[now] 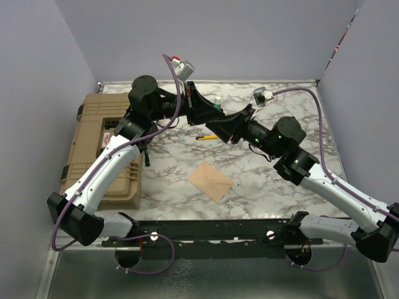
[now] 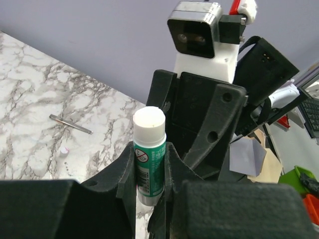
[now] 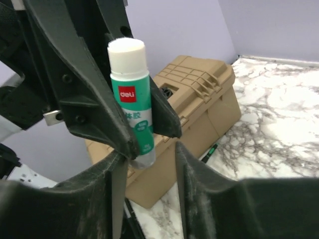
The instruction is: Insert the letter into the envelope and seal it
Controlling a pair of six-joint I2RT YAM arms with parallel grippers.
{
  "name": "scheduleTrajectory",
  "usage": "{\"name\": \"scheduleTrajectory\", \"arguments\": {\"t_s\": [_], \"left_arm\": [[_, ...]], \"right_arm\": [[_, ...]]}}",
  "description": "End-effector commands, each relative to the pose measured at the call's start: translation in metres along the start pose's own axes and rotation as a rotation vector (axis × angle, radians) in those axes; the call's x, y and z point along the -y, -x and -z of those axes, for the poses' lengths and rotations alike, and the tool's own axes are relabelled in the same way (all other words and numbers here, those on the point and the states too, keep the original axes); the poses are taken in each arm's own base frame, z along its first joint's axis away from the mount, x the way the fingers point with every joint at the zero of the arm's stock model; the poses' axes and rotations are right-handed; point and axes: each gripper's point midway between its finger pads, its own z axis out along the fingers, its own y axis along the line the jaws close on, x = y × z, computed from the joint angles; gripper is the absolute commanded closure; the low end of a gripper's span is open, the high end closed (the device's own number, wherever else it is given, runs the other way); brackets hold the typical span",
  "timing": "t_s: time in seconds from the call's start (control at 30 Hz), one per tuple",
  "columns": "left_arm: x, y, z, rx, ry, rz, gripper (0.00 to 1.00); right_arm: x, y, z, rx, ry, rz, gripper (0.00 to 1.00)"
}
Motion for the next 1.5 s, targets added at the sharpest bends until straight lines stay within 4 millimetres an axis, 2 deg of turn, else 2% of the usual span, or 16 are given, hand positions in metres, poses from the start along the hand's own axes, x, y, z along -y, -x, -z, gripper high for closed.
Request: {"name": "scheduleTrajectory", "arguments": {"t_s": [0.0, 0.13, 0.3, 0.5, 0.73, 0.93, 1.03, 1.1, 1.13, 1.2, 1.3, 1.37, 1.47], "left_arm": [[0.024, 0.01, 0.008, 0.027, -0.067, -0.055, 1.0], [0.023, 0.009, 0.008, 0.033, -0.068, -0.039, 1.0], [0.023, 0.009, 0.007, 0.051, -0.072, -0.003, 0.97], [0.019, 0.004, 0.007, 0.072, -0.071, 0.052, 0.79], [0.015, -0.004, 0.008, 0.082, -0.07, 0.085, 0.74], [0.016, -0.009, 0.009, 0.082, -0.077, 0.091, 0.66], [0.016, -0.011, 0.01, 0.081, -0.08, 0.09, 0.67], [0.016, -0.01, 0.01, 0.086, -0.079, 0.084, 0.75], [0.016, -0.01, 0.01, 0.088, -0.078, 0.082, 0.82], [0.014, -0.008, 0.009, 0.1, -0.066, 0.075, 0.99], [-0.004, -0.008, 0.01, 0.122, 0.026, 0.079, 1.0], [-0.028, -0.012, 0.012, 0.122, 0.158, 0.085, 1.0], [-0.077, -0.018, 0.025, 0.138, 0.428, 0.101, 1.0]], "right_arm": [[-0.016, 0.017, -0.006, 0.047, 0.06, -0.027, 0.66], [-0.016, 0.019, -0.006, 0.069, 0.061, -0.034, 0.87], [-0.016, 0.029, -0.002, 0.139, 0.063, -0.055, 0.96], [-0.021, 0.037, -0.001, 0.194, 0.096, -0.07, 0.97], [-0.027, 0.043, -0.001, 0.221, 0.128, -0.067, 0.97], [-0.027, 0.042, -0.001, 0.23, 0.134, -0.076, 0.97], [-0.03, 0.041, -0.001, 0.225, 0.156, -0.075, 0.97], [-0.03, 0.038, -0.003, 0.21, 0.156, -0.078, 0.96], [-0.029, 0.036, -0.004, 0.197, 0.151, -0.083, 0.96], [-0.024, 0.028, -0.005, 0.16, 0.121, -0.087, 0.92], [-0.005, 0.004, -0.005, 0.05, 0.025, -0.077, 0.73], [0.017, -0.023, -0.002, -0.057, -0.078, -0.088, 0.59], [0.058, -0.067, 0.01, -0.201, -0.293, -0.143, 0.48]]}}
